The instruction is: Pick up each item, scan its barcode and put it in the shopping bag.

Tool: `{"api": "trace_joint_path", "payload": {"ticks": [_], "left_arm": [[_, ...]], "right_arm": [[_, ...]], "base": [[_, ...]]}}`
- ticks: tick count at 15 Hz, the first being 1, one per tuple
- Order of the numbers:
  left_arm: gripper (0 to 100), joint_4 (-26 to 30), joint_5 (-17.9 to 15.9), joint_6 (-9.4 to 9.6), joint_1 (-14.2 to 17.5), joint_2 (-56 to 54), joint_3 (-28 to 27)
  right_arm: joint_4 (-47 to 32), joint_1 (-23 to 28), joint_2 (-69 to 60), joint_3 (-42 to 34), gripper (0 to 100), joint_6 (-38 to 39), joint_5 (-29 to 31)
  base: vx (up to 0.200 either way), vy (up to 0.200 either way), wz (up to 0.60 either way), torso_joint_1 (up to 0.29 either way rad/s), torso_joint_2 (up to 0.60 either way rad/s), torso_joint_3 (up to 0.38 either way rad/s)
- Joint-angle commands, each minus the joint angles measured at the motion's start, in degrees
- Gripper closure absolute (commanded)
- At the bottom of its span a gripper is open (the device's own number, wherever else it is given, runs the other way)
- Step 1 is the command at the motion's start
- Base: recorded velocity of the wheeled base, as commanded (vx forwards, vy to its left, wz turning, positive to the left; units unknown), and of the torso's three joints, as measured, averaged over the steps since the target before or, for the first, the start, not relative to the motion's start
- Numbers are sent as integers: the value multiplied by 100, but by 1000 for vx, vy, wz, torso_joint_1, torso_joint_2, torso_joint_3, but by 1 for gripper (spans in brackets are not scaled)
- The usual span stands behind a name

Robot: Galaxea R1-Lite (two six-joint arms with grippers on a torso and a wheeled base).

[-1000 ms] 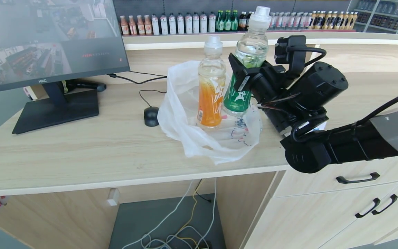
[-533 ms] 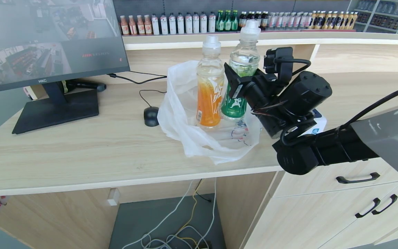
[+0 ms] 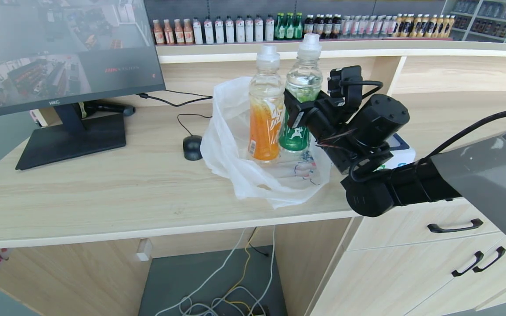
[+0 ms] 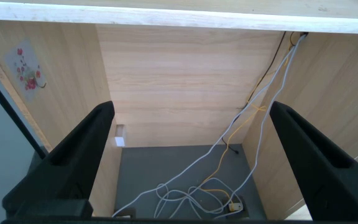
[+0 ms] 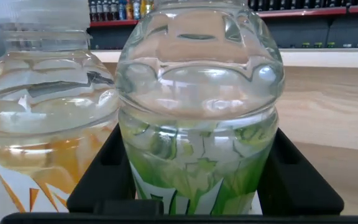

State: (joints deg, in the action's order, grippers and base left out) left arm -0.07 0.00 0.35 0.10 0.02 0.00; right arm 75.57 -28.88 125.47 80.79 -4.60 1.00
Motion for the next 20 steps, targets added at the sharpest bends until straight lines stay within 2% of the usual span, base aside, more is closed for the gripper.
{"api": "trace_joint_path", "payload": {"ticks": [1, 3, 6, 20], "left_arm": [[0, -1, 9, 0, -1, -2, 0], [0, -1, 0, 0, -1, -2, 0], [0, -1, 0, 0, -1, -2, 0], [0, -1, 0, 0, -1, -2, 0]], "right_arm": [[10, 75, 66, 16, 100, -15, -3], [10, 111, 127, 16, 100, -41, -38], [19, 216, 189, 16, 100, -402, -495], [46, 216, 259, -125, 100, -384, -504]], "base": [[0, 0, 0, 0, 0, 0], [0, 0, 0, 0, 0, 0], [0, 0, 0, 0, 0, 0], [0, 0, 0, 0, 0, 0]]}}
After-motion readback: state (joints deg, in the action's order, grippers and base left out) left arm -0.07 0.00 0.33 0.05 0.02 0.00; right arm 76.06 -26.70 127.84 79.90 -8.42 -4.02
